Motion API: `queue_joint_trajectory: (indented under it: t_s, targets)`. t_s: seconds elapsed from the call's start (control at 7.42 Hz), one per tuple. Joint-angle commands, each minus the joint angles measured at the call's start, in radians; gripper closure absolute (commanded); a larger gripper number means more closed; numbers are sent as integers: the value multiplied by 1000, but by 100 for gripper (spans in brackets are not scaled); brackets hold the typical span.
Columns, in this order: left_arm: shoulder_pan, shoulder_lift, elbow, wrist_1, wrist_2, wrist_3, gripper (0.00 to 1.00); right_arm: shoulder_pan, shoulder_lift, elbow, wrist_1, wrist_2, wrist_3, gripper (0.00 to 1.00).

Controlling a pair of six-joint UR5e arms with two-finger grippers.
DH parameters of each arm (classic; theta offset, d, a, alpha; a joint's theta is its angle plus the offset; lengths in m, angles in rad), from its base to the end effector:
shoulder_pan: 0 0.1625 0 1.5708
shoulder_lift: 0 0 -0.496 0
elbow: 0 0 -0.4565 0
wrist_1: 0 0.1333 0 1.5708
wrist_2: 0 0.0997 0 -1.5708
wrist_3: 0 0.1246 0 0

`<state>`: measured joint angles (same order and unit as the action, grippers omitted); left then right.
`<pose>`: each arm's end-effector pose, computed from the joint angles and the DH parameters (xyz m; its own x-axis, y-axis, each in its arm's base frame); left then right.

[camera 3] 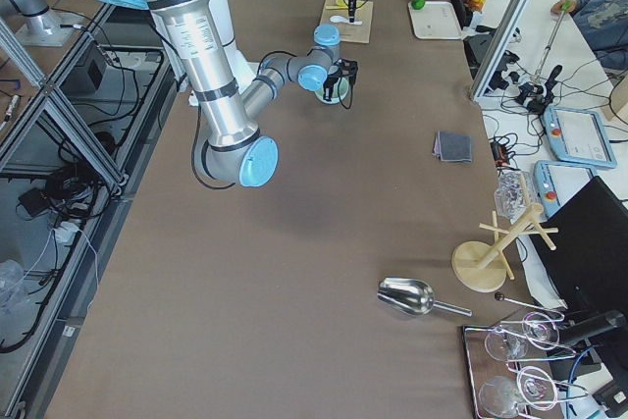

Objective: Place spoon in bowl
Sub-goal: 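Grasp the white spoon with the left gripper while the right grips the bowl rim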

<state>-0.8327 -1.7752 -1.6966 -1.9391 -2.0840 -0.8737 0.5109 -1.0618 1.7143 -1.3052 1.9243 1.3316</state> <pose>0.4033 -0.5506 0.5192 0.6724 0.0919 -0.7344 0.0004 0.9922 0.1246 -0.6170 -0.4492 0.3102 0.5665 0.0628 0.8216 -0.0871 0.9961 -0.0160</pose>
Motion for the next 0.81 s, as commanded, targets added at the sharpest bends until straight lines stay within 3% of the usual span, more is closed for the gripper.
queue_joint_trajectory:
  t_s: [0.0,0.27,0.4,0.54,0.67]
  targets:
    - [1,-42,-37,9,-1,-17,100,-29,14,-7,6,-21,20,100]
    - [59,-180,-25,11,-28,-176,100,-61,48,-36,7,-56,28,100]
    - [99,-234,-15,15,-25,-223,100,-61,46,-36,9,-54,29,90]
    - [118,-275,-6,16,-24,-258,100,-60,45,-29,9,-56,26,1]
    - [135,-308,-3,16,-22,-299,100,-29,43,2,9,-45,21,0]
